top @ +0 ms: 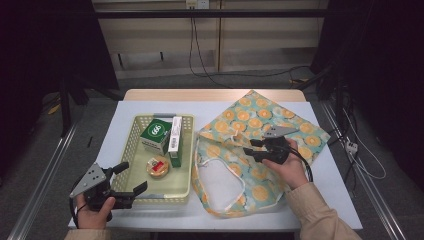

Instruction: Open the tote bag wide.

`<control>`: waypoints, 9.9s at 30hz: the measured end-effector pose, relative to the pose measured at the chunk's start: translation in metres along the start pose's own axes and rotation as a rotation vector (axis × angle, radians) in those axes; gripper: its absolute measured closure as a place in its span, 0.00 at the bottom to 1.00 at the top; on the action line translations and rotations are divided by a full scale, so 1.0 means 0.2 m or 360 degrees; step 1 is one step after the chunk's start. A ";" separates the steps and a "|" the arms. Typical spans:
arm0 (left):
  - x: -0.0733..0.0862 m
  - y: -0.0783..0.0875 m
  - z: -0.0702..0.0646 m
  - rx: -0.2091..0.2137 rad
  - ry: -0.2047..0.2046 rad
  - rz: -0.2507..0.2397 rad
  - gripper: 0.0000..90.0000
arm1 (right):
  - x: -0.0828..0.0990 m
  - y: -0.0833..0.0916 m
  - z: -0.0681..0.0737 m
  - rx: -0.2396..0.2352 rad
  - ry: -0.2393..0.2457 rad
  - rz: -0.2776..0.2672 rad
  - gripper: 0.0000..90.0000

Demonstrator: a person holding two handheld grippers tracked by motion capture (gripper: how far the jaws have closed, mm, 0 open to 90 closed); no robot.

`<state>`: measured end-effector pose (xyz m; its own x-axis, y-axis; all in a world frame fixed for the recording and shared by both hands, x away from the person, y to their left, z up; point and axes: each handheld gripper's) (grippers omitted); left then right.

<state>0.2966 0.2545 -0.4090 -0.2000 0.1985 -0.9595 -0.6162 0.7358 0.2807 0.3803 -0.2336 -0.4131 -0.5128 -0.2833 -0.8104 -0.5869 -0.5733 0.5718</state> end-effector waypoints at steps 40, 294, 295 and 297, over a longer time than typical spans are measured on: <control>0.00 0.00 0.00 0.0019 0.0004 -0.0017 0.05 | 0.16 -0.19 -0.05 0.0072 -0.0037 0.0233 1.00; -0.03 -0.63 0.16 0.0047 -0.0036 0.1057 0.18 | -0.04 0.11 -0.11 0.0040 -0.0128 0.0036 0.99; -0.02 -0.63 0.16 0.0018 -0.0025 0.1085 0.19 | -0.04 0.11 -0.11 0.0041 -0.0133 0.0032 0.99; -0.03 -0.63 0.16 0.0025 -0.0033 0.1089 0.20 | -0.04 0.11 -0.11 0.0039 -0.0140 0.0027 0.99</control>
<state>0.4004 0.1818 -0.4401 -0.5257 0.6346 -0.5665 -0.3451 0.4496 0.8239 0.3850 -0.2610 -0.3976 -0.5752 -0.2237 -0.7869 -0.5923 -0.5495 0.5892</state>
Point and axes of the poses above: each handheld gripper's, and its own axes: y roughly backward along the jaws, x roughly out of its underside, z roughly to its left, and after that the axes turned 6 degrees about -y, right-handed
